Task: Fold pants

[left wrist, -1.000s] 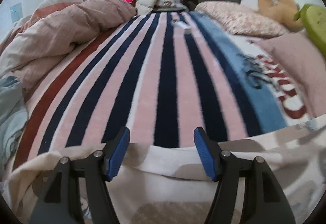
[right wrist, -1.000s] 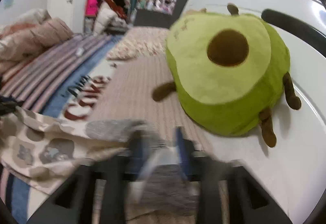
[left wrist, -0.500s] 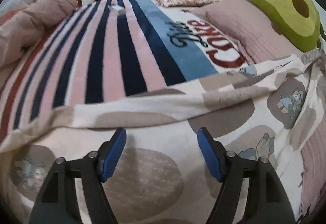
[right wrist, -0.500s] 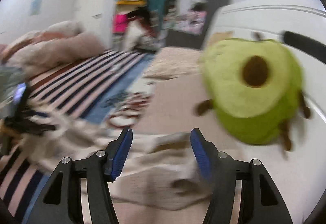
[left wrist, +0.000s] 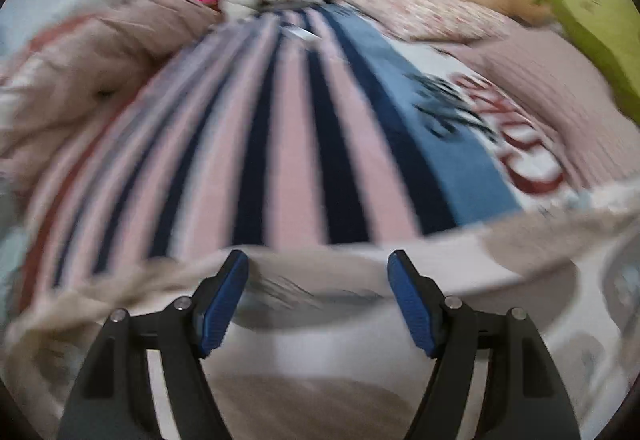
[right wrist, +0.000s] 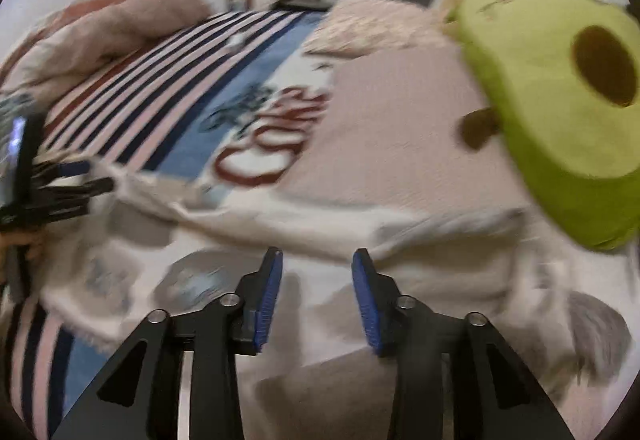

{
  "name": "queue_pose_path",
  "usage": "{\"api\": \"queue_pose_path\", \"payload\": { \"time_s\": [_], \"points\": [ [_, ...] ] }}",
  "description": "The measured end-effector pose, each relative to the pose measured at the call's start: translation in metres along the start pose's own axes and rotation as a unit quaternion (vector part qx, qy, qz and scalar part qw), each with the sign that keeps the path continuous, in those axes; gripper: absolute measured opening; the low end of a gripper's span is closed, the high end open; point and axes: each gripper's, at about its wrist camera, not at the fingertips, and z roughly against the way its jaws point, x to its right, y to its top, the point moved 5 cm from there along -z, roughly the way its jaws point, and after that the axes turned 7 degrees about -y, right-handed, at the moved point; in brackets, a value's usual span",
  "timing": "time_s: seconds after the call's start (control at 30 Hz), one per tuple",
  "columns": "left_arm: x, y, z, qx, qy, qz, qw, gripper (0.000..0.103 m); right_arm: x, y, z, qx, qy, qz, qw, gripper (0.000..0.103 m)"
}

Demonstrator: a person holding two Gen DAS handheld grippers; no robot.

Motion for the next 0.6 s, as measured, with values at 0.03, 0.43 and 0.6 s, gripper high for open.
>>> {"api": "queue_pose_path", "payload": {
  "time_s": [0.03,0.43,0.6],
  "points": [
    [-0.008,0.004,0.006,0.012,0.006,0.010,0.9999,0.069,0.003,0.000,0.004,0.008,0.002,-0.006,1.000,0.040],
    [-0.053,-0.072,0.111,-0.008,-0.084,0.045,0.9954,0.078,-0.001,-0.043,0.067,0.029,0.073,-0.050,0.996,0.062],
    [-0.091,-0.134,0.141,-0.024,-0.079,0.124,0.9888,0.079,0.009,-0.078,0.088,0.007,0.098,-0.101,0.990,0.065]
  ]
}}
